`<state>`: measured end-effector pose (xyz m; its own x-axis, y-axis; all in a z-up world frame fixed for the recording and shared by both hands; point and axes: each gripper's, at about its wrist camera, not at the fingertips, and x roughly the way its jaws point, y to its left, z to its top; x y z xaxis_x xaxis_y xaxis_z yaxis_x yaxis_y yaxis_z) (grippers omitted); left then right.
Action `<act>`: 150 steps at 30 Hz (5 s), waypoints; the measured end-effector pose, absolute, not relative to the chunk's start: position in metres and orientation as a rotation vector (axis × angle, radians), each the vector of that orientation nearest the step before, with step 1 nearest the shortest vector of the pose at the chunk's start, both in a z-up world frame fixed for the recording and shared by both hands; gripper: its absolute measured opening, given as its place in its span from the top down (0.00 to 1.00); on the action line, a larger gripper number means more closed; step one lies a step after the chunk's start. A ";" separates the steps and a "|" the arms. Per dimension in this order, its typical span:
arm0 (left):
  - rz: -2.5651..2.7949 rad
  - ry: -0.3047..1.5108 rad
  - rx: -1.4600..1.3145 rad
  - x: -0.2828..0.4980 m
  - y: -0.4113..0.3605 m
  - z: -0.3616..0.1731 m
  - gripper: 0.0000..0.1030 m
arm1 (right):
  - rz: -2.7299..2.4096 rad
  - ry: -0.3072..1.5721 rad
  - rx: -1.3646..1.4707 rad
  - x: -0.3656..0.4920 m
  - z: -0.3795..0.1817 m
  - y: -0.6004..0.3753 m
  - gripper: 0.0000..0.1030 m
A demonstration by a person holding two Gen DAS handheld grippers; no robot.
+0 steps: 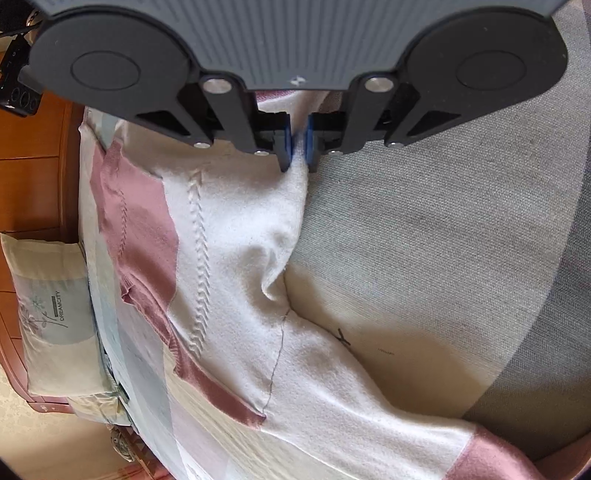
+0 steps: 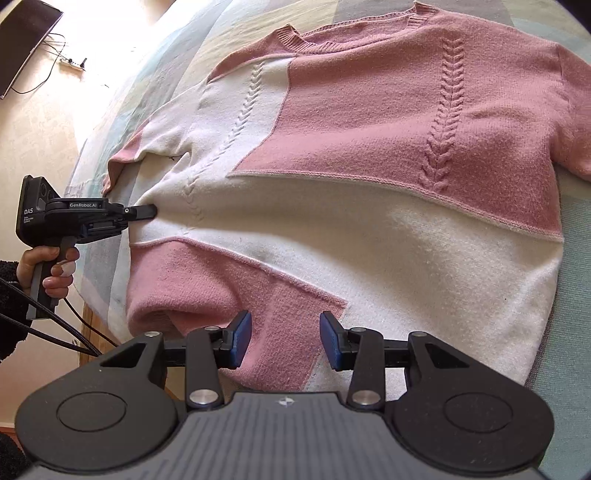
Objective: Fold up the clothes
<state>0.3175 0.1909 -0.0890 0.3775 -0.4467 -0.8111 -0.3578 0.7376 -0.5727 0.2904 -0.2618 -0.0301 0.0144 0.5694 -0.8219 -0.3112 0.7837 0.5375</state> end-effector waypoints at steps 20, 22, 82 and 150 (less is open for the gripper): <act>-0.139 1.358 -0.414 0.240 0.127 -0.036 0.59 | 0.596 1.562 0.142 0.231 -0.040 -0.310 0.45; -0.186 1.362 -0.331 0.238 0.113 -0.029 0.58 | 0.610 1.550 0.157 0.230 -0.040 -0.306 0.45; -0.121 0.945 -0.469 0.456 0.183 -0.049 0.42 | 0.269 1.087 0.035 0.474 -0.048 -0.145 0.06; 0.072 0.853 -0.138 0.361 0.383 -0.054 0.44 | 0.482 1.073 -0.051 0.384 -0.006 0.034 0.06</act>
